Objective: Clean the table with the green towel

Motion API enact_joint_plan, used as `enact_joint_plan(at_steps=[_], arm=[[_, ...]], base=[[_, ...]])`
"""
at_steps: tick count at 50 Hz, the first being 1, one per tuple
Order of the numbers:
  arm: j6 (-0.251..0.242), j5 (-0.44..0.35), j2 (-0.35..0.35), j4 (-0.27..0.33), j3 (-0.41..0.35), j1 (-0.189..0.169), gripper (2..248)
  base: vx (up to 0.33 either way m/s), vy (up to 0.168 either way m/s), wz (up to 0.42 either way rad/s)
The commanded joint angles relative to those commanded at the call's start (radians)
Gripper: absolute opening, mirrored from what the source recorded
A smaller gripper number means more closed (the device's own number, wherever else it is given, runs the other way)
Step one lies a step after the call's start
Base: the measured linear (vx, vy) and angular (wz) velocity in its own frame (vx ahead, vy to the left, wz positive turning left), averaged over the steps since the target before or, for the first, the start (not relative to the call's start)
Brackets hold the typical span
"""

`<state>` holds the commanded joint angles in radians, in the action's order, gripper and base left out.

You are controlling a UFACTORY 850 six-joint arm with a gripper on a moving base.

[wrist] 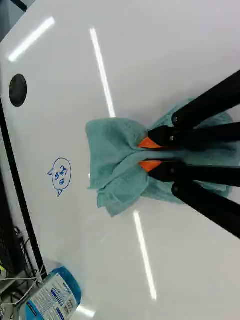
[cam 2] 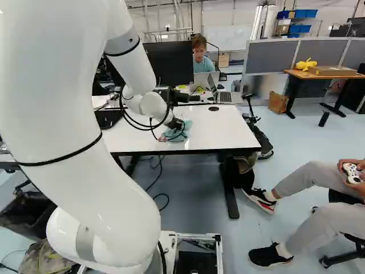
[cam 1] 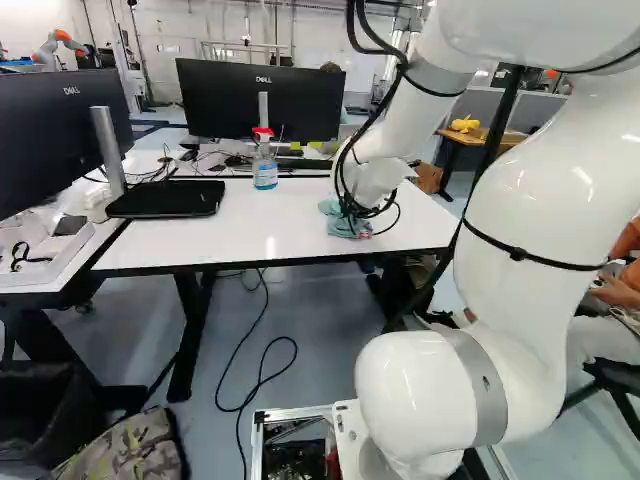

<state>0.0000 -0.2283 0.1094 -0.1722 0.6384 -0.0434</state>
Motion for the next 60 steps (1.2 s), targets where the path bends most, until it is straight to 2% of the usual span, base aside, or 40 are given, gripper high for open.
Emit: enact_joint_plan(at_steps=[15, 27, 36, 45, 60], arm=[[0.000, 0.000, -0.001, 0.000, -0.001, 0.005, 48], [0.000, 0.000, -0.011, 0.000, -0.012, 0.039, 48], [0.000, 0.000, 0.011, 0.000, 0.013, 0.060, 48], [0.000, 0.000, 0.020, 0.000, 0.022, 0.050, 48], [0.000, 0.000, 0.014, 0.000, 0.016, 0.002, 48]], base=[[0.000, 0.000, 0.000], [0.000, 0.000, 0.000], [0.000, 0.000, 0.000], [0.000, 0.000, 0.000], [0.000, 0.000, 0.000]])
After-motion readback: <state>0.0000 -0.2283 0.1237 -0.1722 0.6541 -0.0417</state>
